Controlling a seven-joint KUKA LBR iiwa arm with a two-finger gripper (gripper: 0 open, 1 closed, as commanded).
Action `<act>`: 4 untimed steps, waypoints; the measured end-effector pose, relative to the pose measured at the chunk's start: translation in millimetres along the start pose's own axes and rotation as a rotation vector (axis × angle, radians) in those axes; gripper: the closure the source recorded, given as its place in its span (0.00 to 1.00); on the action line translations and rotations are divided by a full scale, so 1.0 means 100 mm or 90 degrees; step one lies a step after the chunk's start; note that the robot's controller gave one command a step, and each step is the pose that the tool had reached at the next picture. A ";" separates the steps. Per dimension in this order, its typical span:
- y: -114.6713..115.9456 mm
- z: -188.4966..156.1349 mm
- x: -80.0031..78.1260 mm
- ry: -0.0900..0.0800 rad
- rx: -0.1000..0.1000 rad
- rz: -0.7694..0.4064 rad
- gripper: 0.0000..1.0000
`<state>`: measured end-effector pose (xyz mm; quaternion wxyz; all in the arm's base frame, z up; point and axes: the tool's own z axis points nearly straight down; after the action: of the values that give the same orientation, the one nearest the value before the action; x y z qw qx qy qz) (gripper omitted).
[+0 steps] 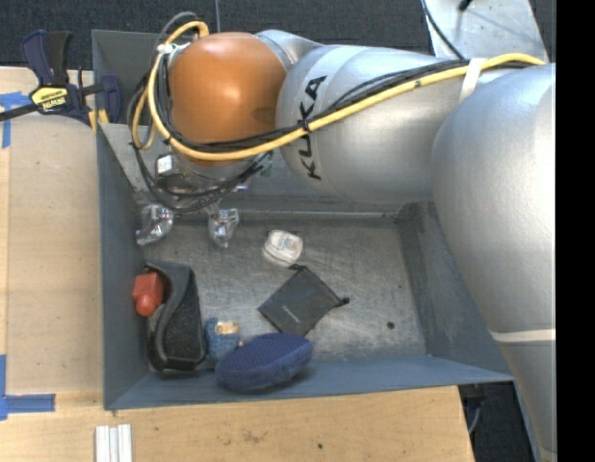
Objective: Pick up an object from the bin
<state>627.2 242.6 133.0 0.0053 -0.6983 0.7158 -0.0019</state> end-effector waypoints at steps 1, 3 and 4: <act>0.55 0.49 0.05 -0.004 0.001 -0.209 0.00; 0.51 -0.87 -0.01 0.000 -0.003 -0.235 1.00; 0.52 -0.82 0.00 0.001 -0.010 -0.233 1.00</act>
Offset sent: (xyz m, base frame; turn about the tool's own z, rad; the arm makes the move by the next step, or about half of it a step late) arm -0.0568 -0.0058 -0.0521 -0.3315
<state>574.3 243.3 214.2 -0.0014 -0.8170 0.5766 0.0019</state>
